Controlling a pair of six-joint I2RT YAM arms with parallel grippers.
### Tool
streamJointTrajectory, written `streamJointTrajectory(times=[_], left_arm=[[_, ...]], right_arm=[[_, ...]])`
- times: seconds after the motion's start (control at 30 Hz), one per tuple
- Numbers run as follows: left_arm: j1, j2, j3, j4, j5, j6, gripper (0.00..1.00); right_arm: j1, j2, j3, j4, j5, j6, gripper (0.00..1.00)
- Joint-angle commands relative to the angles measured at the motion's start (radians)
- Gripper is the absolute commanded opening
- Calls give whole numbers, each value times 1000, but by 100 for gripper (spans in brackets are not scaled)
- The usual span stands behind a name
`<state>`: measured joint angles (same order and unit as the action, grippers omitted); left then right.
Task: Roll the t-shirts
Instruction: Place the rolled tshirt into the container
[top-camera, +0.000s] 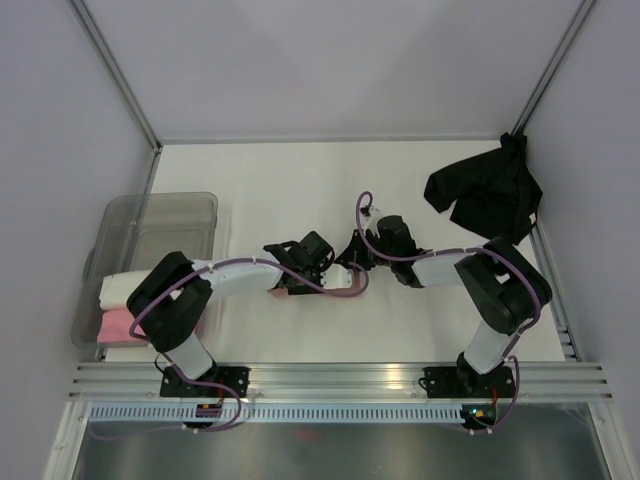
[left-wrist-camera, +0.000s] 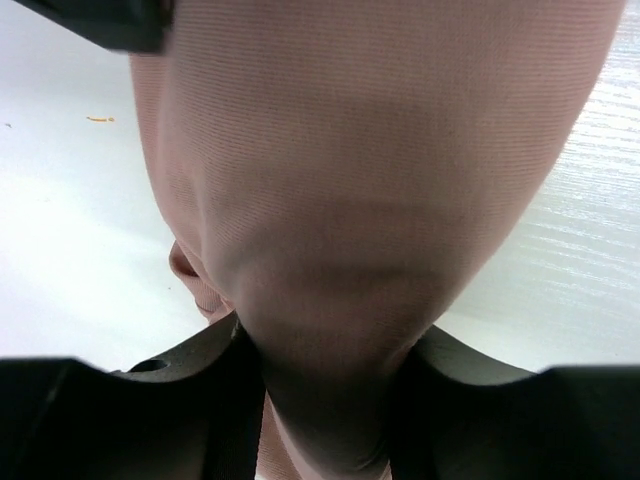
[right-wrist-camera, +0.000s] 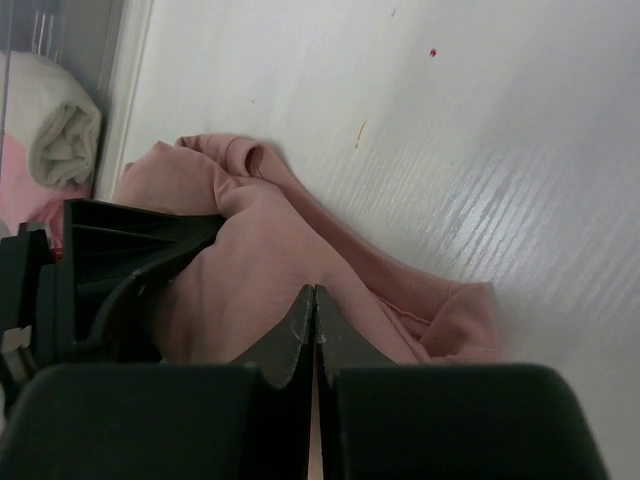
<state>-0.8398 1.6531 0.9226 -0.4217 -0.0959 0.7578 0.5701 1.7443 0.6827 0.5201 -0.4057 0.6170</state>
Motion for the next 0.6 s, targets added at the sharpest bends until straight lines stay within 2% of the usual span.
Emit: streamJointTrajectory(times=[0.0, 0.1, 0.2, 0.3, 0.37, 0.4, 0.57], left_arm=[[33, 7, 28, -99, 91, 17, 45], [74, 8, 106, -249, 275, 11, 47], [103, 30, 160, -346, 344, 15, 49], [133, 10, 162, -362, 396, 35, 51], [145, -1, 163, -370, 407, 55, 52], [146, -1, 163, -374, 412, 63, 52], [156, 13, 194, -417, 444, 100, 53]], right_arm=[[-44, -84, 54, -92, -53, -72, 2], [-84, -143, 67, -189, -53, -152, 2], [-101, -216, 63, -261, -58, -215, 4], [-111, -320, 26, -279, -68, -318, 10], [-113, -411, -12, -275, -85, -425, 23], [-113, -439, -24, -276, -93, -475, 36], [-107, -626, -107, -347, -220, -885, 52]])
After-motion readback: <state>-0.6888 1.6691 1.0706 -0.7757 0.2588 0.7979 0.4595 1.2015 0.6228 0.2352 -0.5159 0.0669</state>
